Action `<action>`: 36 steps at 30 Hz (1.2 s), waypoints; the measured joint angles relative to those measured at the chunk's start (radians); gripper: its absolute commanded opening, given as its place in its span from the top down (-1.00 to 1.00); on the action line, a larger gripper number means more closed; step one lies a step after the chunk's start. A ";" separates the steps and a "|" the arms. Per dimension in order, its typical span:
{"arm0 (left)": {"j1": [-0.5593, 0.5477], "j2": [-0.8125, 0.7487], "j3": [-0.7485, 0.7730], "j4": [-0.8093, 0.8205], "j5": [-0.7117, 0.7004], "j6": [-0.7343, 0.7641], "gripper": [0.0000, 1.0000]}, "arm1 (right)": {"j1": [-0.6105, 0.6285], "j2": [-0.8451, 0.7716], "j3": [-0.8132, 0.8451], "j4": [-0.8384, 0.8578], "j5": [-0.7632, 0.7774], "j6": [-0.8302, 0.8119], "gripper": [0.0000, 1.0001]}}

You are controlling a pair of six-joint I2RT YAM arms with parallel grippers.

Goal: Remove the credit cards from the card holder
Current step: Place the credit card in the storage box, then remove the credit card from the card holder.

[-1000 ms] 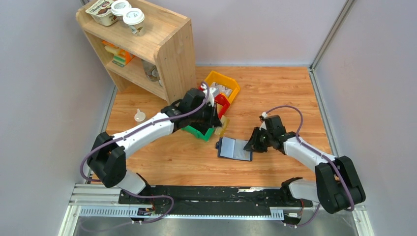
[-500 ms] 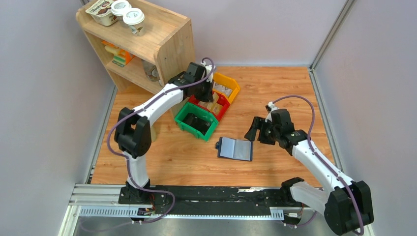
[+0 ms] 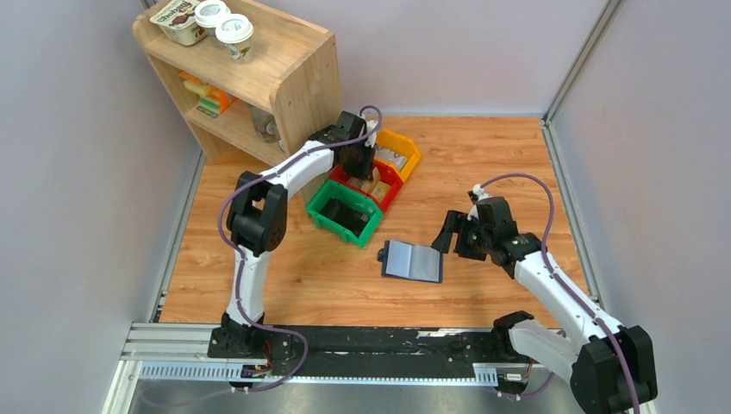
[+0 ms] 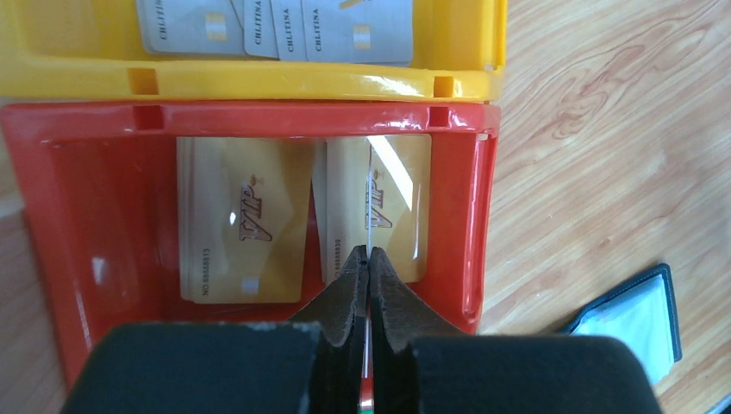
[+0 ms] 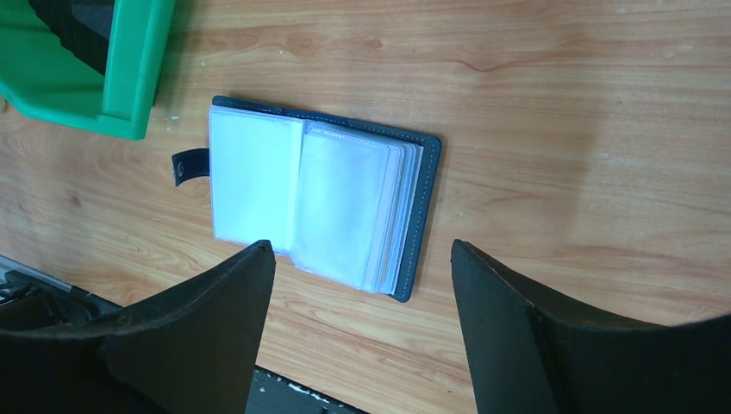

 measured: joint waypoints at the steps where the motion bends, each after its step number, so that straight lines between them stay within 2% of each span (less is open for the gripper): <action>1: 0.002 0.008 0.000 0.000 0.010 0.000 0.74 | 0.000 0.000 -0.001 -0.001 0.000 0.001 -0.55; 6: 0.009 0.022 0.000 0.001 0.047 -0.008 0.03 | 0.000 0.002 -0.010 -0.001 0.002 0.013 -0.55; 9: 0.010 0.019 0.000 0.001 0.047 -0.015 -0.17 | 0.000 0.010 -0.016 -0.001 0.010 0.027 -0.53; 15: 0.011 -0.061 -0.062 0.005 0.047 -0.055 -0.18 | 0.000 0.021 -0.040 0.007 0.004 0.058 -0.40; 23: -0.039 -0.360 -0.229 0.034 0.045 -0.129 -0.21 | 0.000 0.021 -0.063 0.029 -0.011 0.090 -0.32; 29: -0.185 -0.490 -0.381 0.070 0.039 -0.148 -0.21 | 0.002 0.021 -0.079 0.055 -0.018 0.113 -0.24; 33: -0.310 -0.494 -0.515 0.094 0.045 -0.179 -0.21 | 0.007 0.033 -0.091 0.077 -0.024 0.130 -0.18; 36: -0.370 -0.487 -0.596 0.105 0.051 -0.202 -0.13 | 0.011 0.065 -0.096 0.094 -0.034 0.140 -0.11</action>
